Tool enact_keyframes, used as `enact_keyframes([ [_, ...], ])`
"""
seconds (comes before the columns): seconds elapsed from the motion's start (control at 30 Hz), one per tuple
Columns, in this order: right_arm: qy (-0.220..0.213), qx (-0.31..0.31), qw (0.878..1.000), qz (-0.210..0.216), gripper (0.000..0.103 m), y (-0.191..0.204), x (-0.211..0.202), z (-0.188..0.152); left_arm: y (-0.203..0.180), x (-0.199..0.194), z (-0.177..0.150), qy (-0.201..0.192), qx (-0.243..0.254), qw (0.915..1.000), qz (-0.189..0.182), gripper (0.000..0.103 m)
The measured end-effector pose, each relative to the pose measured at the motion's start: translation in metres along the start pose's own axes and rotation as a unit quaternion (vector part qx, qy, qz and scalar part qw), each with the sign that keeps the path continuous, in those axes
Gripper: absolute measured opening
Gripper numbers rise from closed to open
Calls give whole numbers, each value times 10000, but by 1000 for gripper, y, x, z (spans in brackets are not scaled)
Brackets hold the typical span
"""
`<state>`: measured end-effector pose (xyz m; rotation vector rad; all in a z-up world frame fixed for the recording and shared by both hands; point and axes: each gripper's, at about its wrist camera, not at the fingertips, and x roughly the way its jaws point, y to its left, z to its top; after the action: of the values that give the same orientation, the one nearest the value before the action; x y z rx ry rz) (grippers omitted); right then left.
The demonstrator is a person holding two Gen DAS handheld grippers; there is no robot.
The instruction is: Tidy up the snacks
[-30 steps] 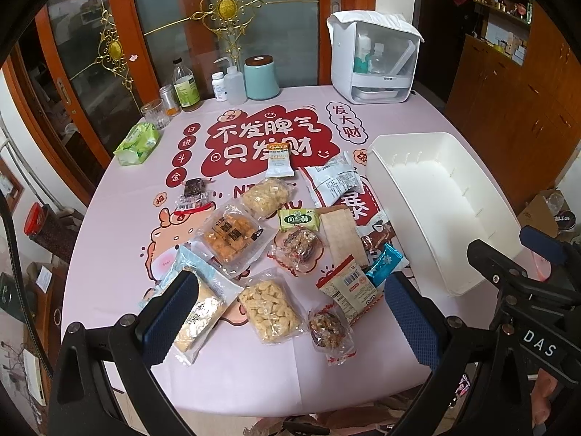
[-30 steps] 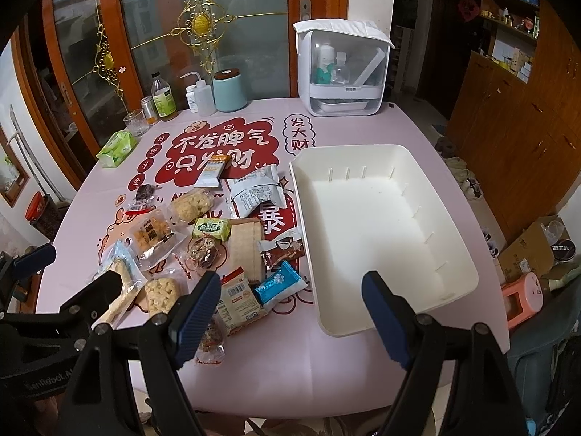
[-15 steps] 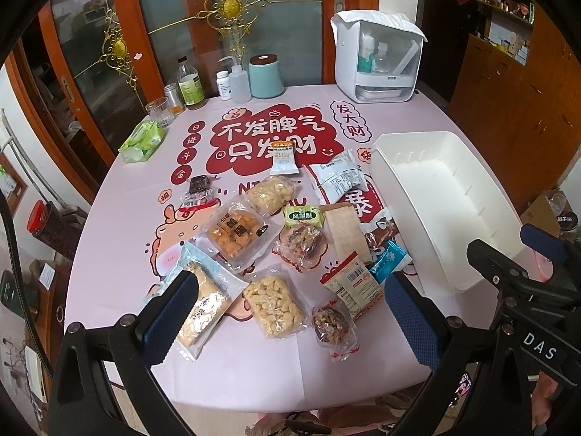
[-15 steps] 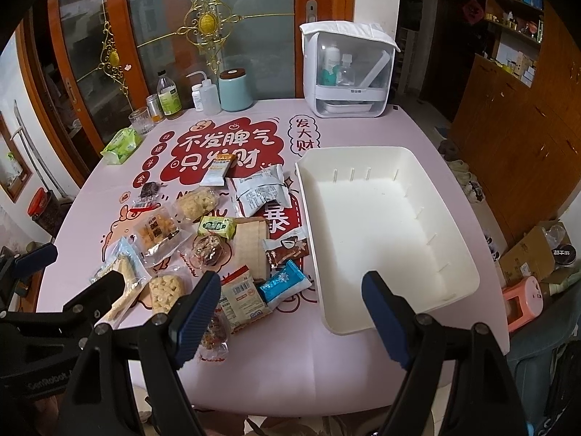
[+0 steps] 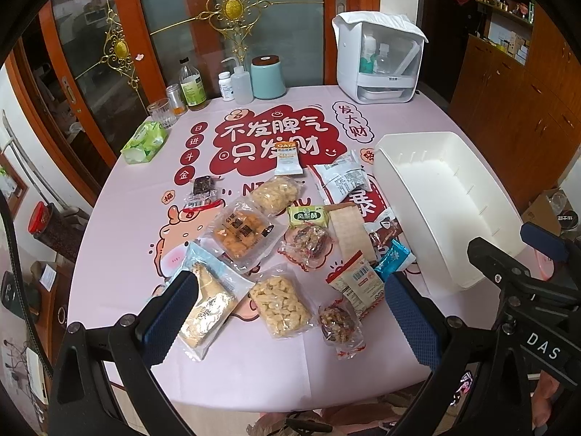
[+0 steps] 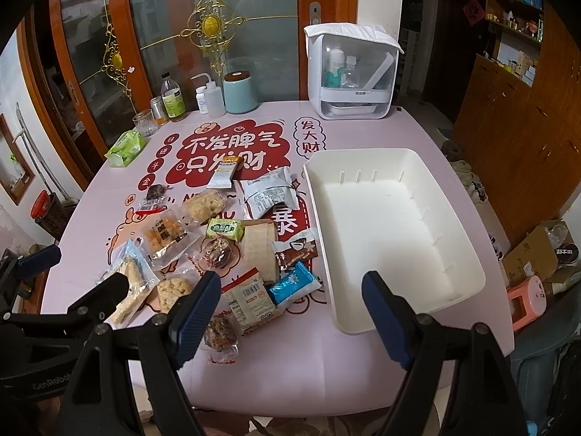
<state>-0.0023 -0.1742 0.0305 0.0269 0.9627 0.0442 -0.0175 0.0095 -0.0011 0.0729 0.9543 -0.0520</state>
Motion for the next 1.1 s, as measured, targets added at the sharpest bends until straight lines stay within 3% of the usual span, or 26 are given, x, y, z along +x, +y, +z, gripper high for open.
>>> enact_keyframes([
  [0.73,148,16,9999,-8,81,52,16,13,49,12,14,124,-19,9999,-41,102],
  [1.1,612,-15,9978,250,81,73,47,9,73,30,14,392,-50,9992,-15,102],
])
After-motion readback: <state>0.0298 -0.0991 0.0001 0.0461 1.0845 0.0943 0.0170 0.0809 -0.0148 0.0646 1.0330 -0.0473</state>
